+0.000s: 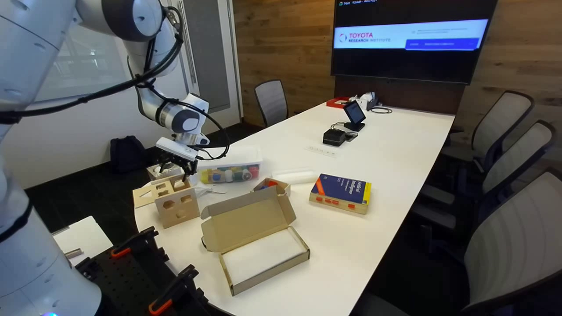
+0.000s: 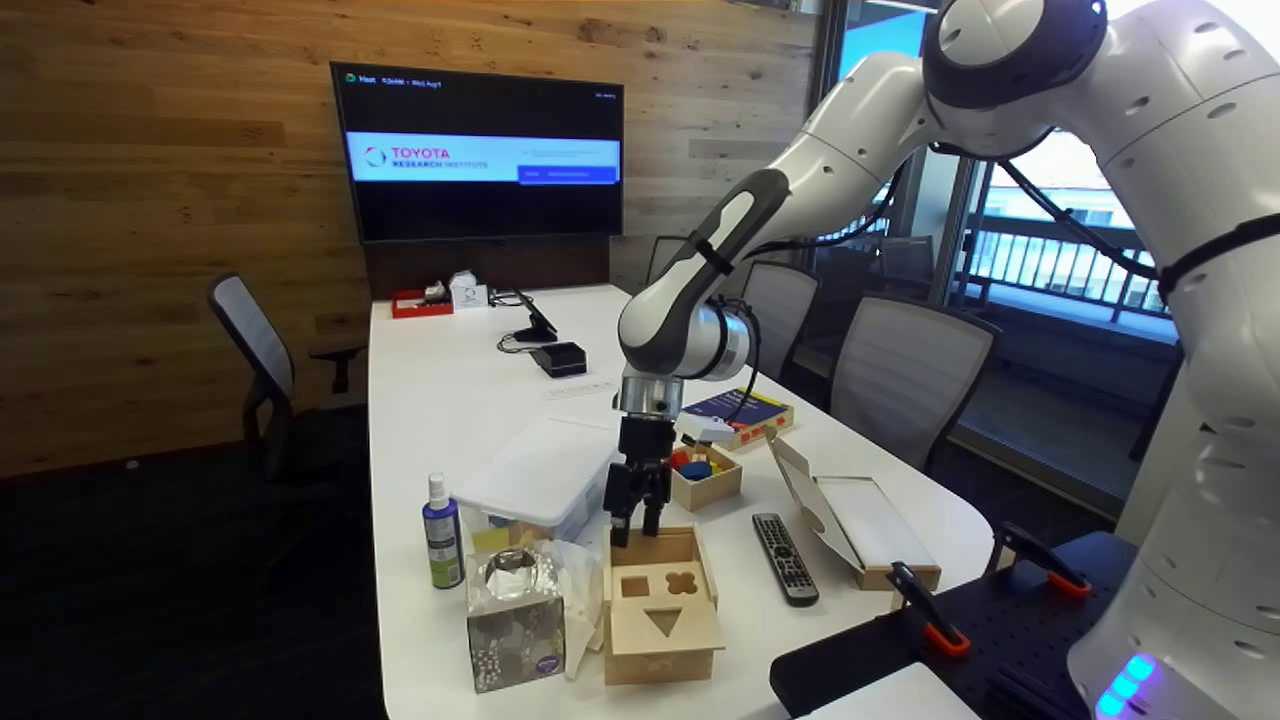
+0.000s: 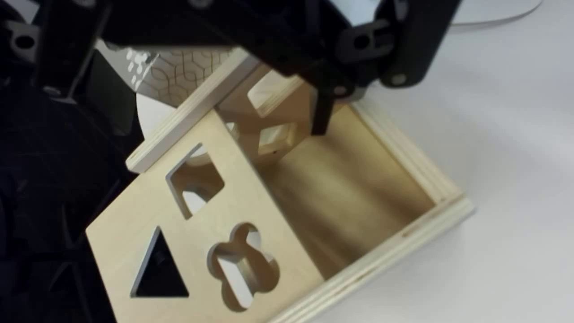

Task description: Slide the lid to the left to open the box

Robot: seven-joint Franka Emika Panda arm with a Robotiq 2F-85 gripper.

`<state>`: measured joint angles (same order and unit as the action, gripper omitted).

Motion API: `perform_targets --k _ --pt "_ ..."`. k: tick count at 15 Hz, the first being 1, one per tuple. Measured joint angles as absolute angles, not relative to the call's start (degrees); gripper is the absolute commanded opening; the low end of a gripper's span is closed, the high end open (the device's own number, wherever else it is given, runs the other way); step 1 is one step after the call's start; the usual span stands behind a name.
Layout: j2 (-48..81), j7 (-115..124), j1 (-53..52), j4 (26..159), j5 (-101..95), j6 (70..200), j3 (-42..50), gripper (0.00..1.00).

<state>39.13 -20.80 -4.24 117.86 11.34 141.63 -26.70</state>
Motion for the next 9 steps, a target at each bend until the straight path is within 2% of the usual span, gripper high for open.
perform_targets --k 5,9 --pt "33.7 -18.5 -4.3 118.2 11.3 143.8 -24.2 1.0" --pt "28.0 -17.6 -4.3 118.5 11.3 139.1 -22.1 1.0"
